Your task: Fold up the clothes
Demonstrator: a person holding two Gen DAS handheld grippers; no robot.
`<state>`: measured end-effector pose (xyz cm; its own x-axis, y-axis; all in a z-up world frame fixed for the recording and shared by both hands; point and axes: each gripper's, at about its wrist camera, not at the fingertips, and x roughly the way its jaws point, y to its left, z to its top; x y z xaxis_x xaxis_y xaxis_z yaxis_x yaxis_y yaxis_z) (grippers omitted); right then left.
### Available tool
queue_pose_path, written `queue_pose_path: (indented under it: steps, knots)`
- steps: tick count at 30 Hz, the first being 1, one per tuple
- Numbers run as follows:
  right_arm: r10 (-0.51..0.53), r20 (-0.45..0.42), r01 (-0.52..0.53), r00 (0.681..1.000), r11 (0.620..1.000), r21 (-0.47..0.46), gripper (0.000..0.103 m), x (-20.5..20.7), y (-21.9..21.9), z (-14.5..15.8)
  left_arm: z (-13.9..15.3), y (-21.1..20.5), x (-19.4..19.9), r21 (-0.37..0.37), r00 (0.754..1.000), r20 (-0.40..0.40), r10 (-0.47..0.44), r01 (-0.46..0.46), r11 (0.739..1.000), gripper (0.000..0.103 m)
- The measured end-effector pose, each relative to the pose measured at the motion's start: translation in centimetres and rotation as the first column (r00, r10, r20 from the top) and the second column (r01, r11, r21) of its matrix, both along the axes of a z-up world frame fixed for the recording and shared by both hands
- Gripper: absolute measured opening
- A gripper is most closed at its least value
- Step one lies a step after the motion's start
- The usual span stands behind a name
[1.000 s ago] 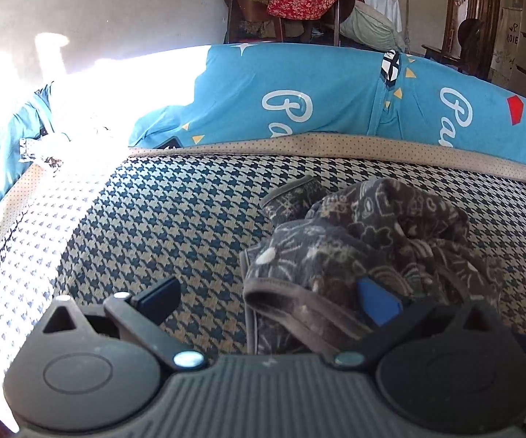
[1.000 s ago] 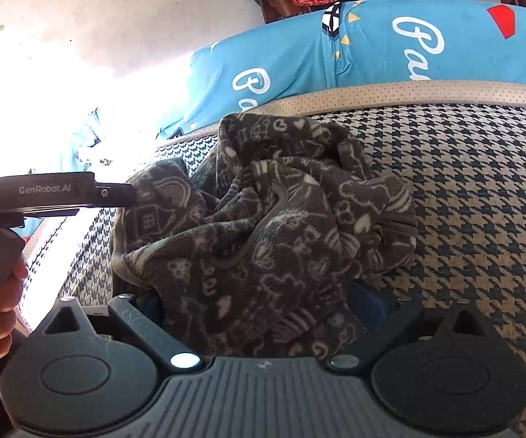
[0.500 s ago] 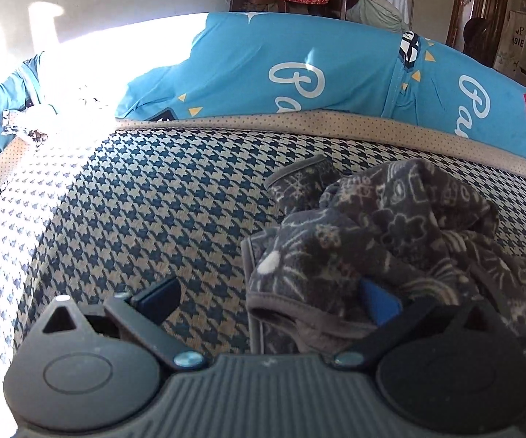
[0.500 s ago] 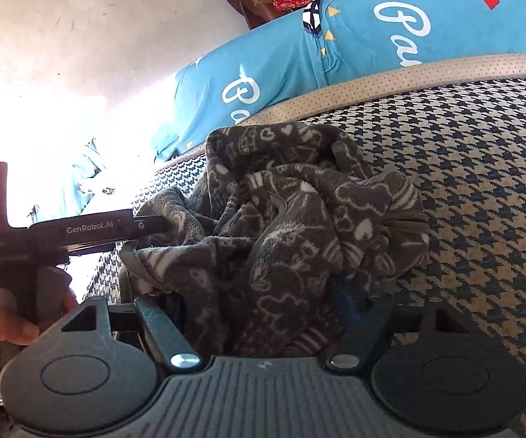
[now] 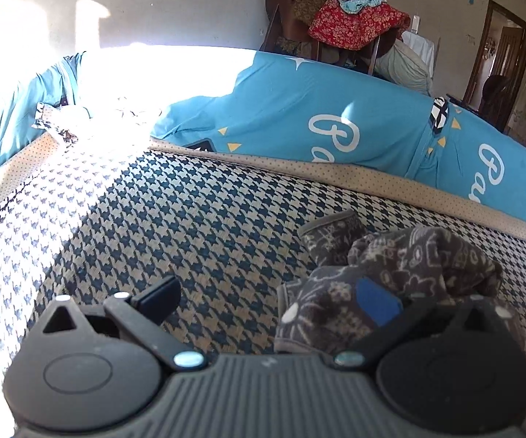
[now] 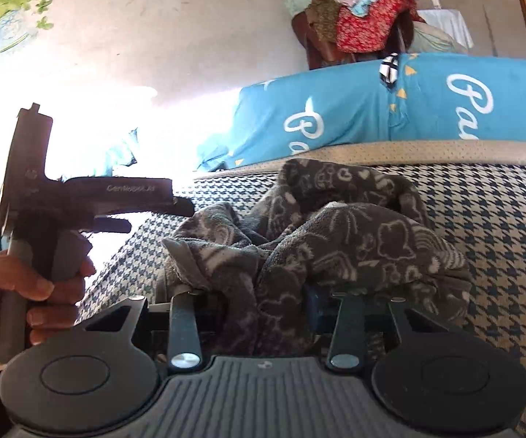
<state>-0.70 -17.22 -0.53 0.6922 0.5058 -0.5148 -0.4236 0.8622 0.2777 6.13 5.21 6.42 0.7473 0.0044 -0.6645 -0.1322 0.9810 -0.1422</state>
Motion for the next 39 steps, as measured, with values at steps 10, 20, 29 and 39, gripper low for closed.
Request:
queue_pose_path:
  steps: [10,20,29,39]
  knots:
    - [0.231,0.007,-0.23,0.973,0.971,-0.069,0.04,-2.7,4.5,-1.4,1.1,-0.4,-0.7,-0.027,0.996,0.044,-0.074,0.075,0.997,0.103]
    - [0.387,-0.031,-0.388,0.921,0.912,-0.136,0.04,-4.5,7.1,-3.4,1.2,-2.2,0.4,-0.052,0.981,0.052,-0.186,0.189,0.981,0.103]
    - [0.35,-0.044,-0.352,0.936,0.926,-0.134,0.05,-4.0,6.3,-3.6,-2.9,-2.9,3.7,-0.055,0.981,-0.172,-0.086,0.077,0.996,0.103]
    - [0.352,-0.033,-0.353,0.935,0.935,-0.03,0.055,-4.5,1.8,-1.9,-5.5,-0.9,3.2,-0.017,0.976,-0.217,0.034,-0.039,0.999,0.103]
